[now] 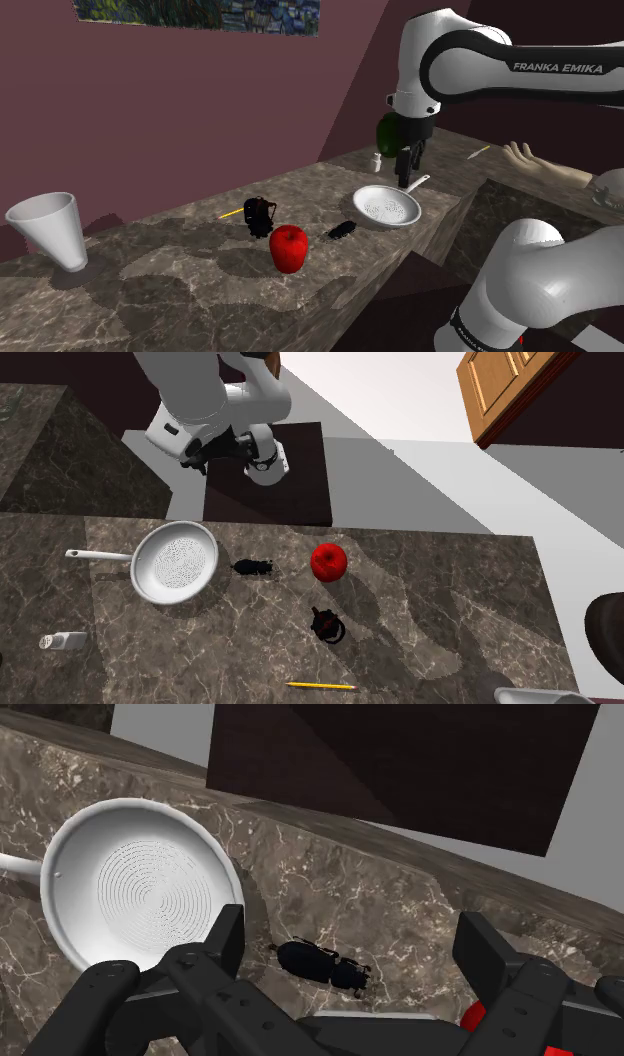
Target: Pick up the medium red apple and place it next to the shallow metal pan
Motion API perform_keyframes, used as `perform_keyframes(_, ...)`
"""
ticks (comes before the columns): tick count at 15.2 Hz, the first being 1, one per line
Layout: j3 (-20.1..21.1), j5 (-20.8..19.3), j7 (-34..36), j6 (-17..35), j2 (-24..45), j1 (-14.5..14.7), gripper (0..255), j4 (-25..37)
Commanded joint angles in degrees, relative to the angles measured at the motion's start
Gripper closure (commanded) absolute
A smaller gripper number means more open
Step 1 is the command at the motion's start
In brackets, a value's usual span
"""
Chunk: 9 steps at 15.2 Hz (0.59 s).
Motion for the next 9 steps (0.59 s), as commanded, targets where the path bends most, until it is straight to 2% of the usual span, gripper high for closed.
perform_keyframes(1, 0.0, 0.0, 0.0, 0.0, 0.0, 0.0, 0, 0.0)
perform_keyframes(9, 4.6, 4.6, 2.9, 13.3, 10.2, 4.1, 0, -0.2)
